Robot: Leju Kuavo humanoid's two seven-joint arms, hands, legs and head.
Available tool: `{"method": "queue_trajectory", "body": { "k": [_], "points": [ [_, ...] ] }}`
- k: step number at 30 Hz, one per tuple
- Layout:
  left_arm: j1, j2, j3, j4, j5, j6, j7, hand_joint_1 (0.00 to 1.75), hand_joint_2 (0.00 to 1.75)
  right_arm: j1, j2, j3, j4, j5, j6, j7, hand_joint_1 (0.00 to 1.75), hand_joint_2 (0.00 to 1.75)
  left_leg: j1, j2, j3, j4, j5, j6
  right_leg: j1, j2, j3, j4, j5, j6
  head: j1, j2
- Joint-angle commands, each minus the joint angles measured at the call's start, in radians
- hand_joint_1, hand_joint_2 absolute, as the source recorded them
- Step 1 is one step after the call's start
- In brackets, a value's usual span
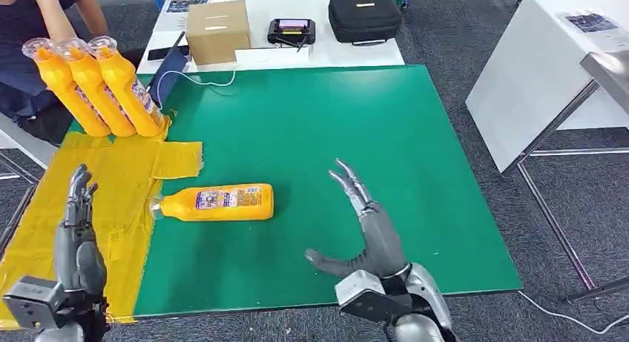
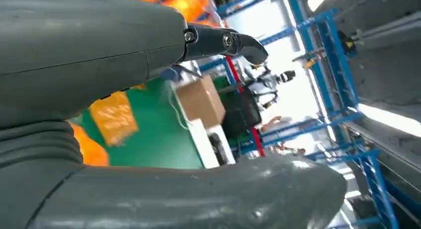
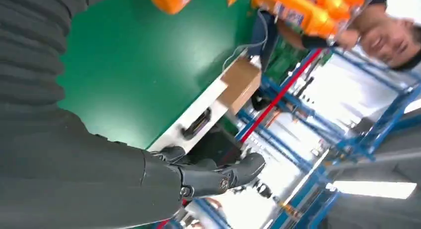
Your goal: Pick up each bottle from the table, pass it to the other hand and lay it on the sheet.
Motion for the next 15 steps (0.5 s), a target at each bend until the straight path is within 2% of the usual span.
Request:
{"method": "queue_trajectory", "body": {
  "k": [1, 6, 9, 10, 12, 15],
  "points": [
    [-0.055, 0.024, -0.079, 0.069, 0.021, 0.006, 0.008, 0.0, 0.0, 0.042, -0.04, -0.061, -0.063, 0.022, 0.011, 0.003, 0.0, 1.75, 0.001, -0.005, 0.005, -0.001, -0.002, -0.001, 0.0, 0.004, 0.005, -0.001, -0.003, -0.002, 0.0, 0.0],
    [-0.077, 0.047, -0.017, 0.146, 0.077, 0.005, 0.018, 0.0, 0.0, 0.028, -0.038, -0.088, -0.056, -0.012, 0.041, 0.032, 0.0, 1.75, 0.001, -0.003, 0.004, -0.001, 0.0, -0.001, 0.0, 0.003, 0.003, -0.001, -0.001, -0.001, 0.0, 0.0],
    [-0.065, 0.033, 0.002, 0.149, 0.083, -0.014, 0.014, 0.0, 0.0, 0.02, -0.002, -0.104, -0.038, -0.048, 0.031, 0.033, 0.0, 1.75, 0.001, -0.001, 0.004, -0.001, 0.0, -0.001, 0.0, 0.005, 0.003, -0.001, -0.001, -0.002, 0.0, 0.0],
    [-0.058, 0.031, -0.002, 0.144, 0.084, -0.016, 0.014, 0.0, 0.0, 0.008, 0.017, -0.099, -0.026, -0.04, 0.013, 0.02, 0.0, 0.0, 0.001, -0.002, 0.006, -0.002, -0.001, -0.001, 0.0, 0.007, 0.005, -0.001, -0.002, -0.002, 0.0, 0.0],
    [-0.013, 0.048, 0.023, 0.117, 0.089, -0.01, -0.006, 0.0, 0.0, -0.041, 0.052, -0.048, 0.022, -0.049, 0.021, 0.014, 0.0, 0.0, 0.001, 0.0, 0.004, -0.001, -0.001, -0.001, 0.0, 0.007, 0.003, -0.001, -0.001, -0.002, 0.0, 0.0],
    [0.056, 0.033, 0.111, 0.079, 0.126, -0.063, -0.062, 0.0, 0.0, -0.103, 0.083, 0.029, 0.091, -0.073, 0.044, 0.028, 0.0, 0.0, 0.001, 0.007, 0.005, -0.002, -0.002, -0.001, 0.0, 0.013, 0.003, -0.001, 0.0, -0.002, 0.0, 0.0]
  ]
}}
